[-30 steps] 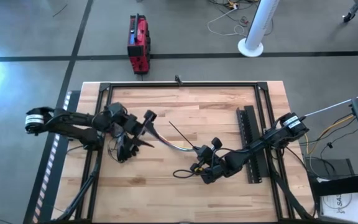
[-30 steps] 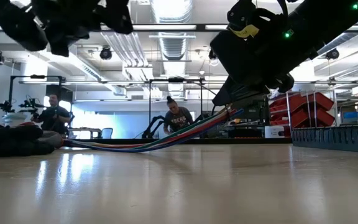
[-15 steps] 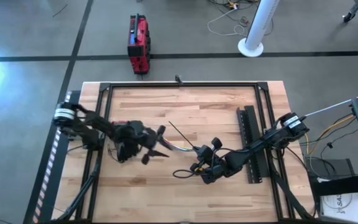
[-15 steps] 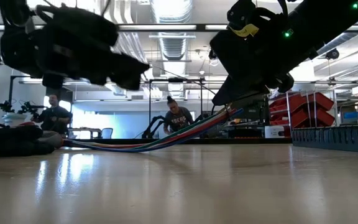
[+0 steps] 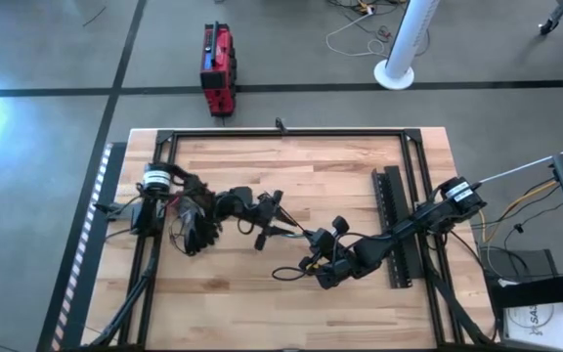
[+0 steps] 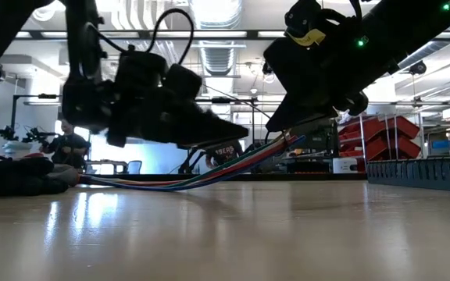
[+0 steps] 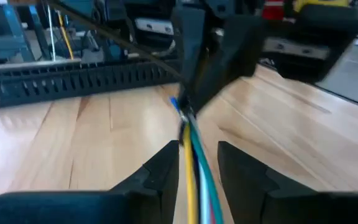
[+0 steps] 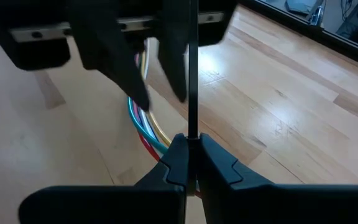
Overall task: Ziptie cables
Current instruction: Wrap the colored cable wires with the black zip tie
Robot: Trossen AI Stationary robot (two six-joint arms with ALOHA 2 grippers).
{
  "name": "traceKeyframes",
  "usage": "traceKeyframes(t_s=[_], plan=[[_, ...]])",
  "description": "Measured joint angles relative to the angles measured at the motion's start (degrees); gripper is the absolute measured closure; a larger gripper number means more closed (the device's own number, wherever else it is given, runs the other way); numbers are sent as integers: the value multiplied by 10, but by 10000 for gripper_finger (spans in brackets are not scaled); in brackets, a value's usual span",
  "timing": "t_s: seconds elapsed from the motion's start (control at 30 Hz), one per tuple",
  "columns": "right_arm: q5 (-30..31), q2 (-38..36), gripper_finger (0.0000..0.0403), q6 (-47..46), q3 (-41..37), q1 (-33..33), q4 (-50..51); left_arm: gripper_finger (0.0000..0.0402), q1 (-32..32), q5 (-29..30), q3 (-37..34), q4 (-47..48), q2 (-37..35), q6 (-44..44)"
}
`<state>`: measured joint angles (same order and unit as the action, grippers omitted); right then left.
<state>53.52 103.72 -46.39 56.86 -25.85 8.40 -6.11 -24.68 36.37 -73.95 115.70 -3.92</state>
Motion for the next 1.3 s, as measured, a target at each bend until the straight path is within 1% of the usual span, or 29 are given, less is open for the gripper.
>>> traceKeyframes(t_s=[0.17,0.4,0.57,0.67,0.9,1.1,1.3], plan=[[0,0,400,0,0,0,0,300,0,-48,40,10,14,2],[0,0,400,0,0,0,-2,316,0,-46,60,5,12,-9],[0,0,400,-1,0,0,-2,334,1,-45,94,72,12,-2],[-5,0,400,-1,-1,0,3,346,1,-48,109,113,12,-15],[-11,0,400,-1,-1,0,2,395,2,-48,106,107,12,-23],[-10,0,400,-1,0,0,-5,400,4,-39,91,96,-2,-16],[-4,-1,400,-1,2,0,-9,401,1,-12,41,95,-65,-39]])
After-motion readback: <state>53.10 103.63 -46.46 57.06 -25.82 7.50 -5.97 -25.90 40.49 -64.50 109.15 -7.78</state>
